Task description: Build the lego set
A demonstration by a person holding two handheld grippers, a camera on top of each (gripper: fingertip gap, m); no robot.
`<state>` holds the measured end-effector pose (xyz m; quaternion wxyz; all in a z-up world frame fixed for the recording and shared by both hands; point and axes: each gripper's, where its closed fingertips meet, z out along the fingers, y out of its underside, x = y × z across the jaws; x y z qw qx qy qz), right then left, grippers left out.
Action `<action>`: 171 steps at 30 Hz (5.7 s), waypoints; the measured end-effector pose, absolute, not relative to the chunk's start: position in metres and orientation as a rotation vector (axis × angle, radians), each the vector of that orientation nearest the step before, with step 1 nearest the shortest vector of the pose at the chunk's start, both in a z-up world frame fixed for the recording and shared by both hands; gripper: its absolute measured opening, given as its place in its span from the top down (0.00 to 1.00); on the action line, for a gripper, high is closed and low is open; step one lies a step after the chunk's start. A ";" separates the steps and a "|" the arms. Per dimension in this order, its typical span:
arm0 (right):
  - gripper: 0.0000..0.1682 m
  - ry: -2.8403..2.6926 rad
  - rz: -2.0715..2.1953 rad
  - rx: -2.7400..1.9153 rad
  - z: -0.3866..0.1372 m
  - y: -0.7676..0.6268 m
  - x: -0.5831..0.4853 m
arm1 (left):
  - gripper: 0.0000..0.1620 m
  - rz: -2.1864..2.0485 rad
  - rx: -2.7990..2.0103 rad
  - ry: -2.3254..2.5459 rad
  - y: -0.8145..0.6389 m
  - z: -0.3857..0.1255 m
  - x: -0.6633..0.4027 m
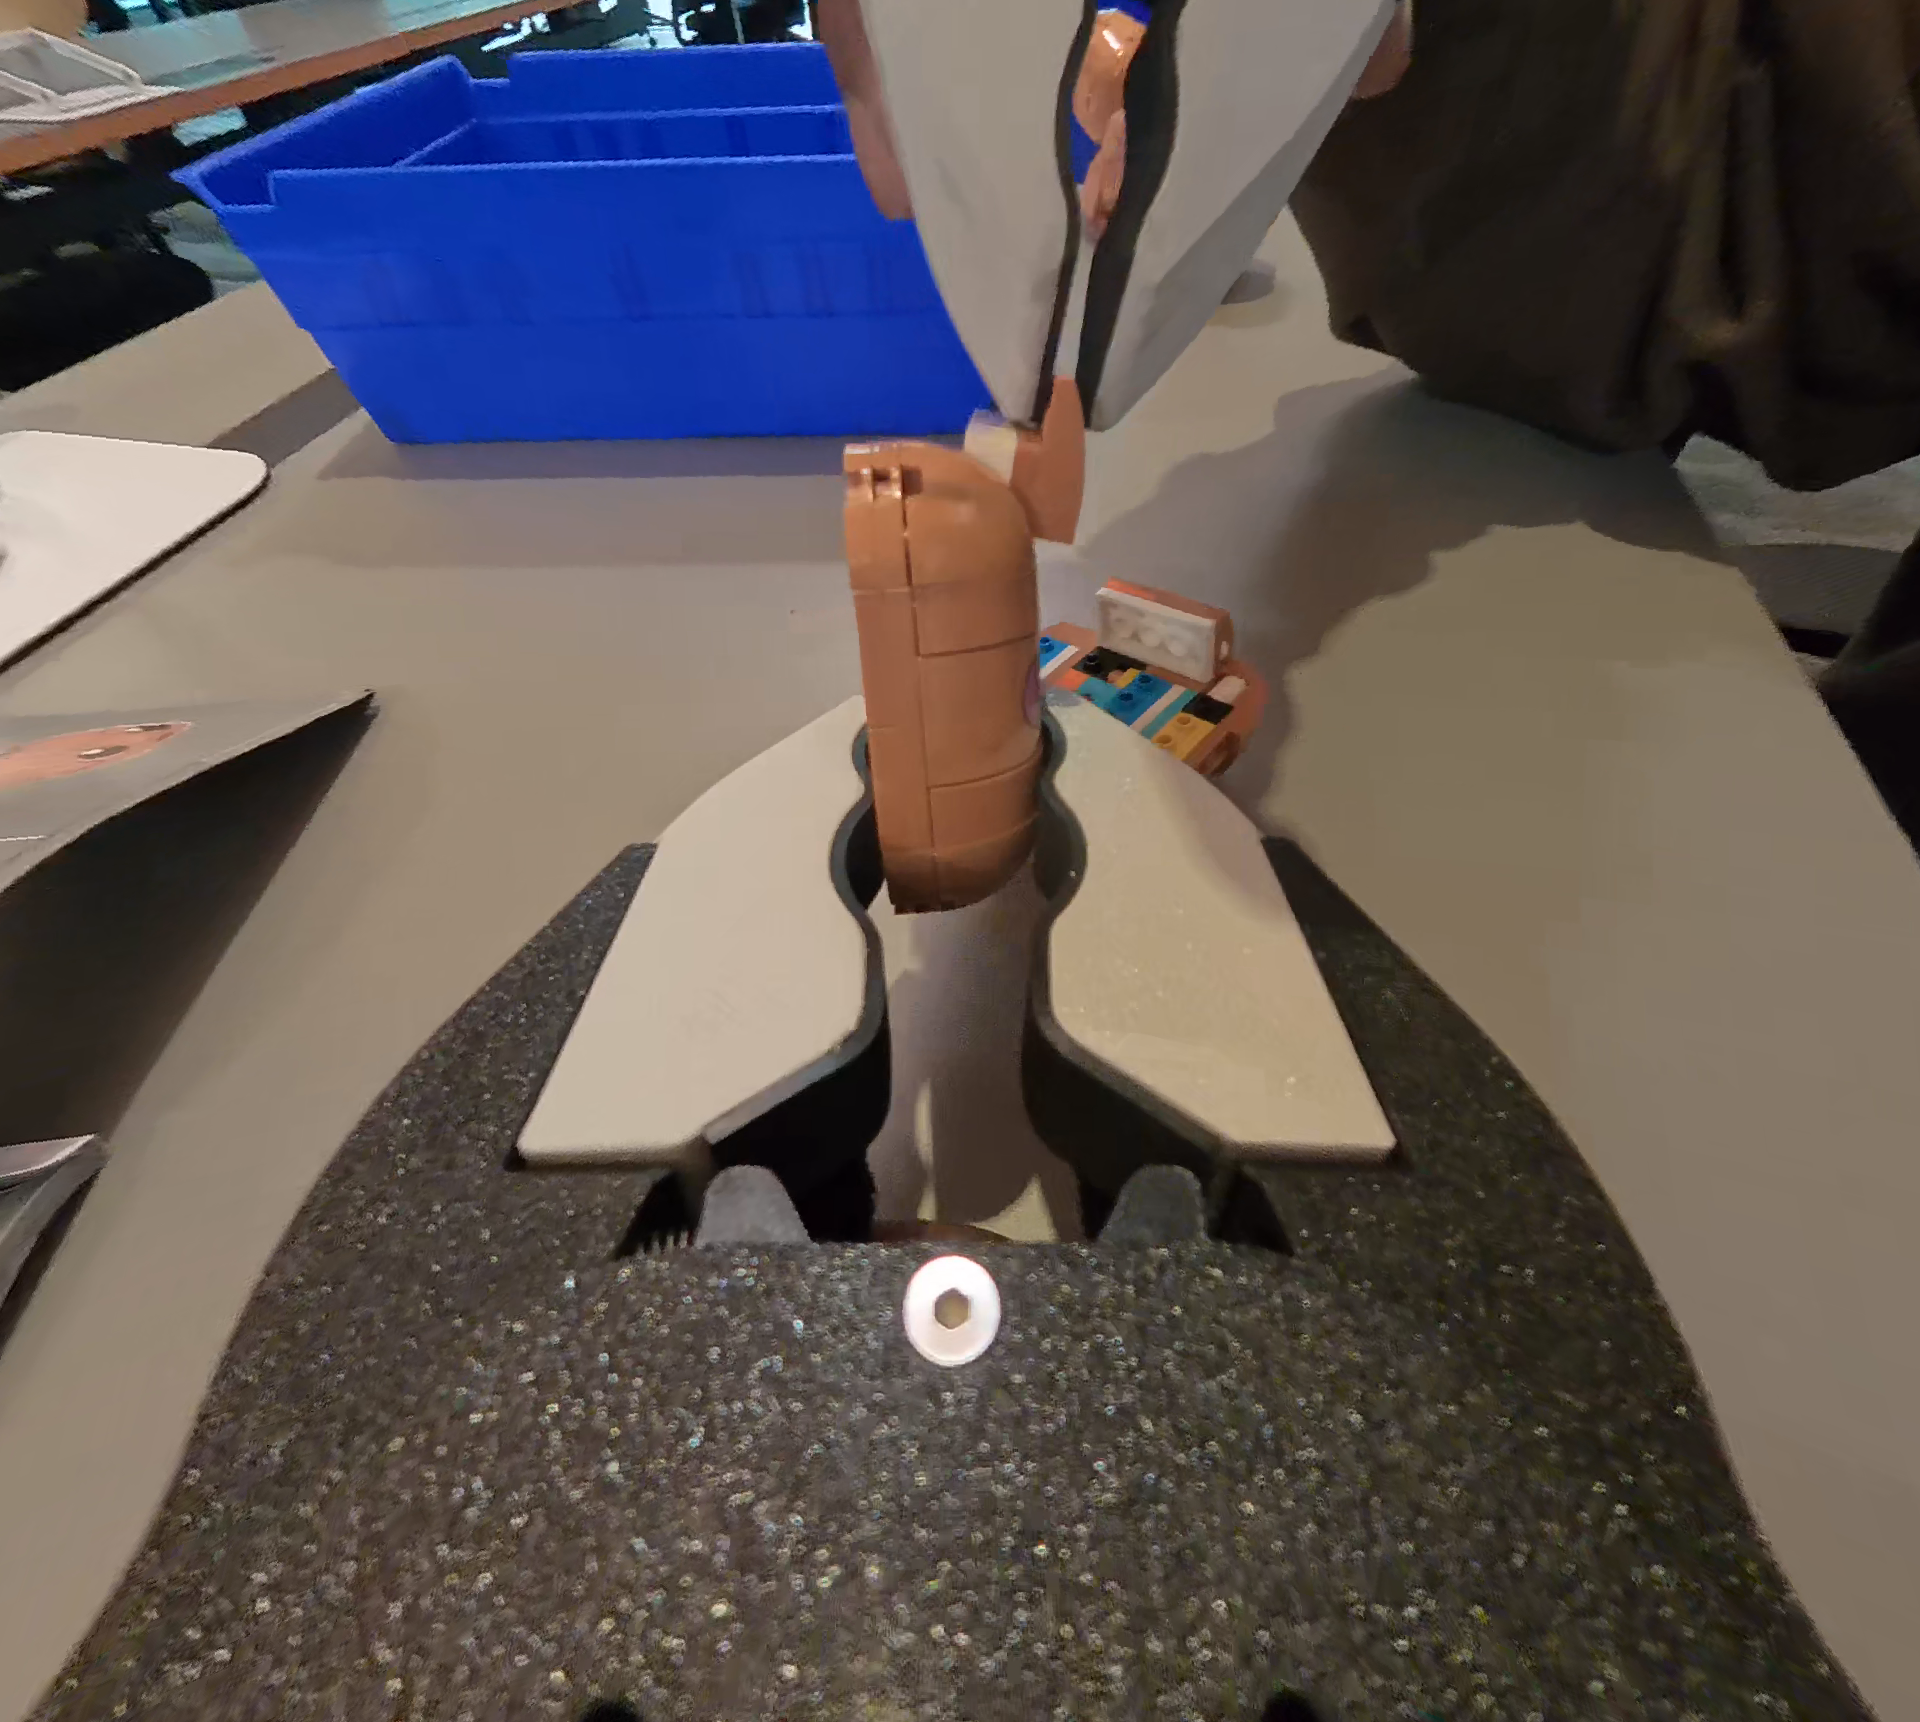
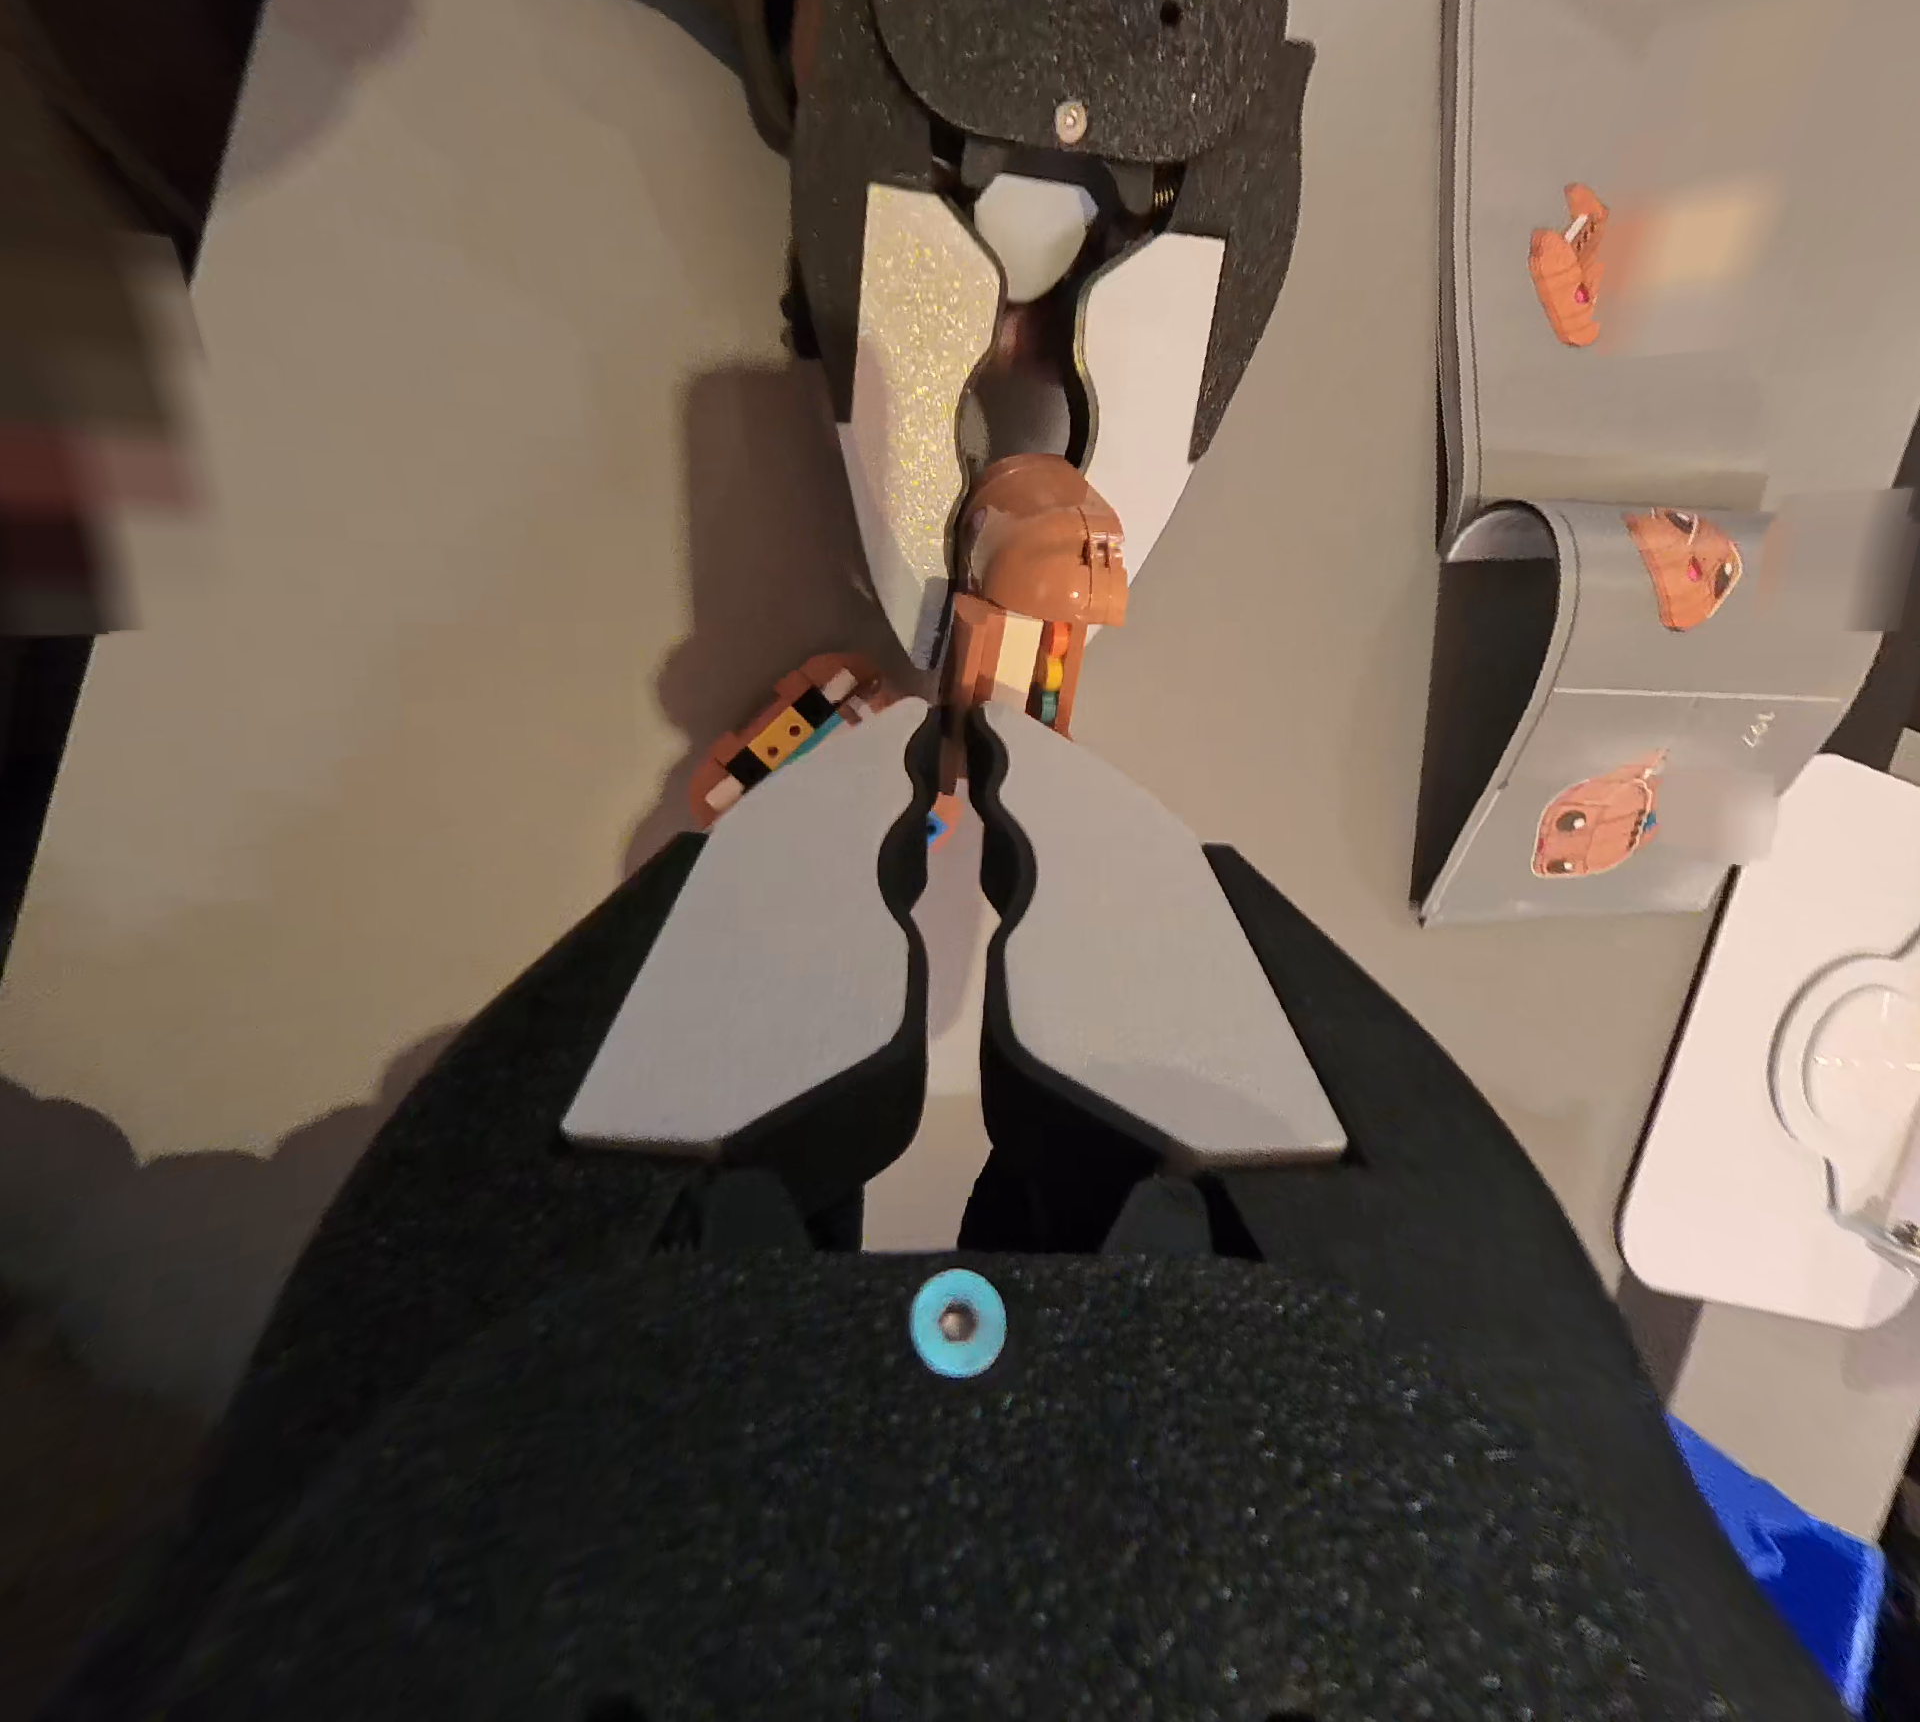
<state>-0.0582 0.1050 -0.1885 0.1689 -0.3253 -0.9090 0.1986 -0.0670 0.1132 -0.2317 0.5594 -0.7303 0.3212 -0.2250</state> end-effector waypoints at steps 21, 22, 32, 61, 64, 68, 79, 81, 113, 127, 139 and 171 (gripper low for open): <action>0.98 -2.590 0.812 -1.017 -0.191 0.099 -0.063 | 0.84 -0.731 -1.727 0.766 0.101 -0.229 -0.058; 0.98 -2.591 0.815 -1.018 -0.191 0.099 -0.062 | 0.84 -0.733 -1.726 0.766 0.101 -0.229 -0.058; 0.98 -2.599 0.852 -1.011 -0.189 0.097 -0.060 | 0.84 -0.742 -1.712 0.766 0.100 -0.227 -0.057; 0.98 -2.529 0.957 -0.995 -0.177 0.086 -0.067 | 0.85 -0.710 -1.588 0.762 0.098 -0.212 -0.057; 0.98 -2.517 0.926 -0.970 -0.174 0.083 -0.066 | 0.84 -0.631 -1.550 0.782 0.098 -0.209 -0.058; 0.98 -2.498 0.868 -0.966 -0.173 0.083 -0.067 | 0.85 -0.598 -1.532 0.780 0.099 -0.206 -0.059; 0.98 -2.516 0.871 -0.999 -0.178 0.082 -0.066 | 0.85 -0.582 -1.537 0.800 0.098 -0.210 -0.058; 0.98 -2.516 0.885 -1.011 -0.179 0.083 -0.066 | 0.85 -0.592 -1.548 0.795 0.098 -0.211 -0.058; 0.98 -2.470 1.030 -0.996 -0.175 0.077 -0.069 | 0.85 -0.450 -1.492 0.820 0.098 -0.206 -0.063; 0.98 -2.450 1.011 -0.837 -0.159 0.069 -0.064 | 0.85 -0.371 -1.396 0.838 0.094 -0.190 -0.059; 0.89 -2.281 0.881 -0.631 -0.137 0.070 -0.067 | 0.85 -0.077 -1.285 0.849 0.094 -0.174 -0.072; 0.97 -2.265 0.756 -0.823 -0.168 0.072 -0.073 | 0.85 0.193 -1.347 0.879 0.105 -0.189 -0.084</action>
